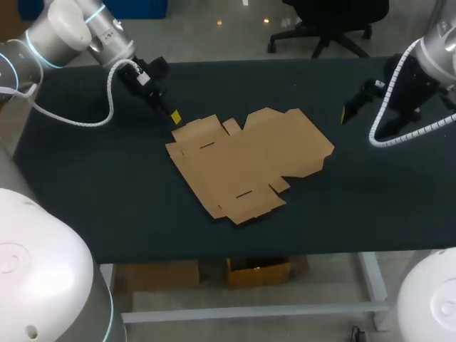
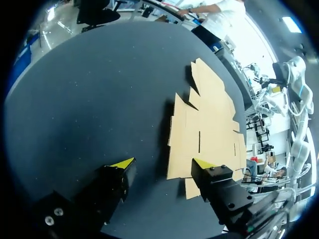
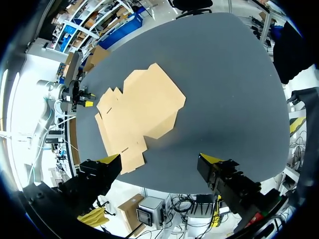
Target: Assemble the packaging by folding the flat box into shape, placing the metal phone stand inside, and closing the box properly
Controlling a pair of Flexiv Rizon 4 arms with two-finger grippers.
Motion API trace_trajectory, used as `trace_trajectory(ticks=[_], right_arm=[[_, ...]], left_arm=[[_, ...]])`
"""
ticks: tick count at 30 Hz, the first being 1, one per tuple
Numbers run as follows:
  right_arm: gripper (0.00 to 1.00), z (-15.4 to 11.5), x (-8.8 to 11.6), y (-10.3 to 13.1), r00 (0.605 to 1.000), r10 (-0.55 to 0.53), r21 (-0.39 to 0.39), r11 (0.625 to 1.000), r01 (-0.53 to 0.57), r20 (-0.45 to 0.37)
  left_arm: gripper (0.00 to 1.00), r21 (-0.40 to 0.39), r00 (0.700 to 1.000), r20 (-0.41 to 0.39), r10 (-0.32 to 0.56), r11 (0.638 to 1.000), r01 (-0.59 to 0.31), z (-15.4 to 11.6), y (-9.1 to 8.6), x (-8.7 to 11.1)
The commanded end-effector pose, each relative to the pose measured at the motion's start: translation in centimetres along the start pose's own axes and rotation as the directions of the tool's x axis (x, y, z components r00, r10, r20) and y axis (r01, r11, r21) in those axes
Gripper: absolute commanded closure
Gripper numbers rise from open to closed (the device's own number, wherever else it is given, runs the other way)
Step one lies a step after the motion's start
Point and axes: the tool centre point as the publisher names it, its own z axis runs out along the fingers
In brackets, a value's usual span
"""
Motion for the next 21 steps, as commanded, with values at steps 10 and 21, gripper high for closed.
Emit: trace_trajectory(ticks=[10,21], right_arm=[[0.0,0.2,0.5,0.1,1.0,0.008,0.014,1.0,-0.009,0.006],[0.0,0.2,0.4,0.1,1.0,0.009,0.016,1.0,-0.009,0.005]], left_arm=[[0.42,-0.054,0.996,-0.078,0.037,0.998,-0.041,2.0,-0.2,-0.3],[0.58,-0.081,0.993,-0.108,0.042,0.995,-0.051,2.8,0.0,0.3]])
